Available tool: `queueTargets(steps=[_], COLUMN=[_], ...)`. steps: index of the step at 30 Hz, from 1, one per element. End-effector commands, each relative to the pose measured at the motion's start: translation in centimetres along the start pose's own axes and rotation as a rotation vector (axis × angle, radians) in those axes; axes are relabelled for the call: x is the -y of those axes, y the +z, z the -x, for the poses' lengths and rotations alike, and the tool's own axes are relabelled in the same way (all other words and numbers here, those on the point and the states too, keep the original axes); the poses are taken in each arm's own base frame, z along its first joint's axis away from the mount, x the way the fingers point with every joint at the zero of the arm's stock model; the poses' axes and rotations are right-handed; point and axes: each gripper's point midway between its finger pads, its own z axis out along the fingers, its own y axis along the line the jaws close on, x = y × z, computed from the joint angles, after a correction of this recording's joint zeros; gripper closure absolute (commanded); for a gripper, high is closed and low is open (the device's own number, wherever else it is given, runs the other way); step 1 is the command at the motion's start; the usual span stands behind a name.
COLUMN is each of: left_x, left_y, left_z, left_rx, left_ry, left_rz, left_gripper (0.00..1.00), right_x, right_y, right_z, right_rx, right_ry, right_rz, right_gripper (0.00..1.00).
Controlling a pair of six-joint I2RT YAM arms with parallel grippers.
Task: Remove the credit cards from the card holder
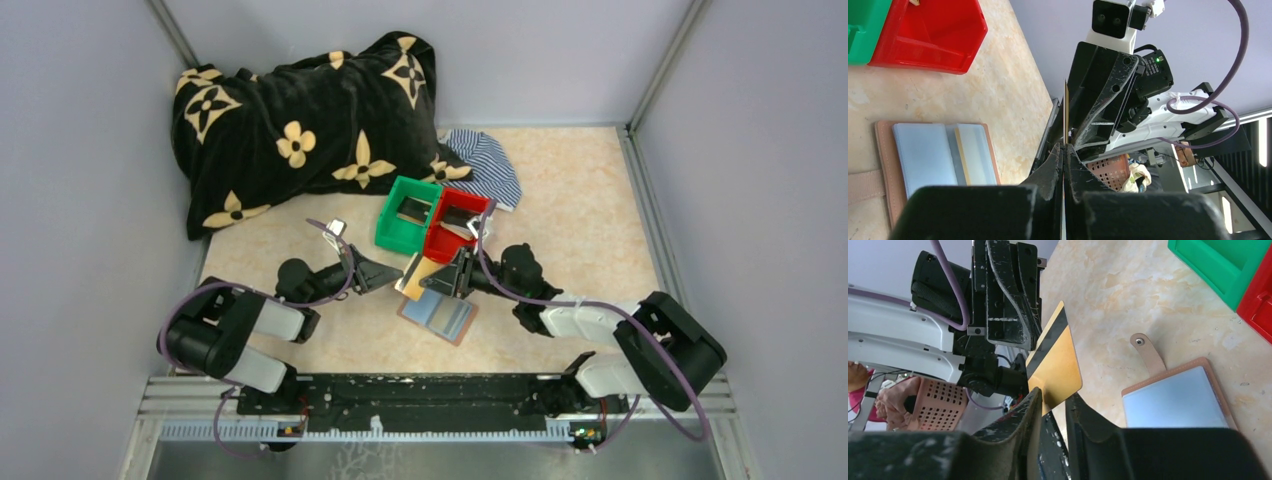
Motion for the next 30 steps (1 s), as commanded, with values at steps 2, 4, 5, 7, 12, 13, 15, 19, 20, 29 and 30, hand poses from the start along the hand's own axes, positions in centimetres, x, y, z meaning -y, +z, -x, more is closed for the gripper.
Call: queueTargets(steps=[2,4,5,7,12,13,15,19,20,29,30], left_x=[0.5,0.4,0.3,0.2,-0.3,-0.5,-0.7,-2.0,-2.2,-2.9,-2.8], left_y=[-0.1,-0.1,-0.1,-0.1,-0.3,-0.3,-0.5,-1.0,-1.2,-1.6,-1.6], left_z=[0.4,0.4,0.4,0.3,0.3,0.3,0.5,1.0,1.1,1.4,1.4], left_rx=[0.025,0.023,0.025,0.020,0.027,0.029,0.045,0.066,0.072,0.071,0.069], left_ry=[0.038,0.038,0.038,0.042,0.050,0.055,0.071,0.111,0.123,0.144,0.148], left_rz=[-0.027,-0.025,-0.023,-0.023,0.004,0.013,0.035,0.113,0.128,0.167,0.168], left_gripper=[1.00,1.00,1.00,1.00,1.00,0.97,0.86,0.69,0.68,0.67,0.67], right_x=[-2.5,-2.6,-2.5,-2.4,-2.3,-2.2,-1.6,1.6,2.2,8.8,9.3], right_y=[0.6,0.6,0.6,0.5,0.8,0.8,0.7,-0.4,-0.7,-2.6,-2.5], right_z=[1.9,1.9,1.9,2.0,2.5,2.8,3.5,5.3,5.8,9.8,10.1], right_rx=[0.049,0.050,0.051,0.054,0.039,0.035,0.028,0.002,-0.003,-0.067,-0.077], right_ry=[-0.050,-0.048,-0.048,-0.051,-0.097,-0.116,-0.160,-0.253,-0.273,-0.423,-0.438], right_rz=[0.086,0.087,0.085,0.077,0.040,0.023,-0.040,-0.255,-0.296,-0.680,-0.704], right_gripper=[0.83,0.92,0.96,1.00,1.00,1.00,1.00,1.00,1.00,1.00,1.00])
